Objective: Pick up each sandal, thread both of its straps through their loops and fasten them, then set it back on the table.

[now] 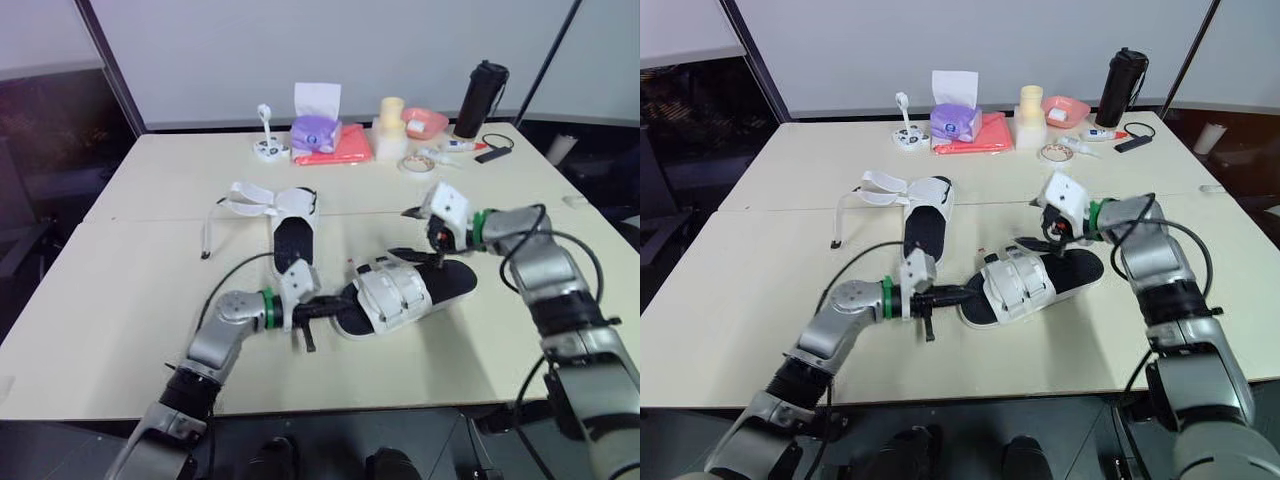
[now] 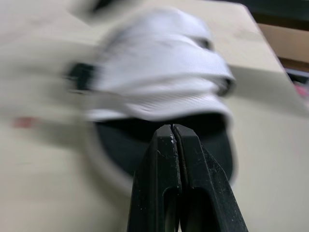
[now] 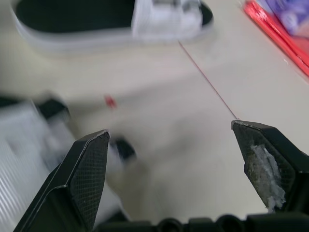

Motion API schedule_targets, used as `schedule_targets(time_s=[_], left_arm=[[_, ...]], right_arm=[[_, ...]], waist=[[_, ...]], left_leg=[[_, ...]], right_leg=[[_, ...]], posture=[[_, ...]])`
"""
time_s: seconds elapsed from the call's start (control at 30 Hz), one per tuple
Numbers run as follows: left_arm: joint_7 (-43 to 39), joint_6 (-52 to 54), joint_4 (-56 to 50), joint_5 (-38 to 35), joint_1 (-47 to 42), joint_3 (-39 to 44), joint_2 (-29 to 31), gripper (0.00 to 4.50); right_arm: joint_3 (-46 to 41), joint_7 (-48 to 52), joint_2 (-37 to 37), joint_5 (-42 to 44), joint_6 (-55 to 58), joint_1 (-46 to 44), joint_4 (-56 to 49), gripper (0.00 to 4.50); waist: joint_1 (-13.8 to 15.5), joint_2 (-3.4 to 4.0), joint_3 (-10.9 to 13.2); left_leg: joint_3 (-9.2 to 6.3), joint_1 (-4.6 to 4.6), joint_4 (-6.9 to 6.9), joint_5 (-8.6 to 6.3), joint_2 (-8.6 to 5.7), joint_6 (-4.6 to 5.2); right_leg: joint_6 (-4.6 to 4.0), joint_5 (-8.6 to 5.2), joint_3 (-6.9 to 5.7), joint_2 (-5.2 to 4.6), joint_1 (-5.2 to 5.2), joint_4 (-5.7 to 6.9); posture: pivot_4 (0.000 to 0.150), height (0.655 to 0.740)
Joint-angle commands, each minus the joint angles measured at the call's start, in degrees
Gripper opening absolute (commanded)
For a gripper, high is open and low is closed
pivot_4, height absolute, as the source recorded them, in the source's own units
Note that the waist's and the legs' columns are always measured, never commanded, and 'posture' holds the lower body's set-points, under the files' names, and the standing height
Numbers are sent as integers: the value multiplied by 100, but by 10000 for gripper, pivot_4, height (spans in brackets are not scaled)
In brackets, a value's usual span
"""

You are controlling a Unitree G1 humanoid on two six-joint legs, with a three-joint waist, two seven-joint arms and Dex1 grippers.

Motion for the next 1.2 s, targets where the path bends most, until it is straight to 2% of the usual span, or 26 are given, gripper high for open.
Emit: schedule_targets(time_s=[0.03, 0.27, 0.43, 0.73, 0.9, 1.17, 1.2], left_arm=[[-9, 330, -605, -399, -168, 292, 120, 0], [-102, 988, -1212, -916, -222, 596, 571, 0], [-82, 1128, -1306, -1045, -163, 714, 796, 0], [-6, 1204, -1405, -1168, -69, 865, 1069, 0], [84, 1236, -1446, -1177, -58, 888, 1053, 0], [89, 1140, -1284, -1121, -126, 855, 1002, 0], [95, 1136, -1278, -1120, -135, 848, 988, 0]], right_arm=[[-257, -335, -402, -204, -919, 157, -325, 43706], [-242, -463, -1059, -444, -2644, 753, -220, 43706], [-60, -485, -1092, -560, -3749, 1044, -99, 43706], [570, -1036, -957, -1402, -6472, 659, 735, 43706], [738, -1814, -666, -2121, -7618, 395, 1048, 43706], [1025, -2646, -374, -3133, -8261, 71, 1362, 43706], [1046, -2750, -354, -3250, -8287, 16, 1400, 38313]], waist=[[2, 1, 1], [-3, 0, 2], [-14, 0, 2], [-10, 0, 4], [-11, 0, 4], [-11, 0, 4], [-13, 0, 4]], left_leg=[[2, -2, 0, 0, 0, 0], [8, -2, 0, 0, 0, 0], [9, 0, 0, 0, 2, 0], [8, 1, 0, 2, 3, -2], [6, 2, 0, 4, 3, -5], [2, 3, -3, 9, 3, -14], [1, 5, -3, 10, 3, -15]], right_leg=[[0, 0, 0, 0, -1, 0], [1, -1, -1, 2, 3, -2], [0, 0, -1, 3, 5, -2], [-1, -1, 0, 4, 6, -2], [-1, -1, 0, 4, 6, -2], [-2, -1, 1, 7, 6, 0], [-2, 0, 1, 8, 7, 0]], posture=[[1500, 7400], [1500, 7400], [1500, 7400], [1500, 7400], [1500, 7400], [1500, 7400], [1500, 7400]])
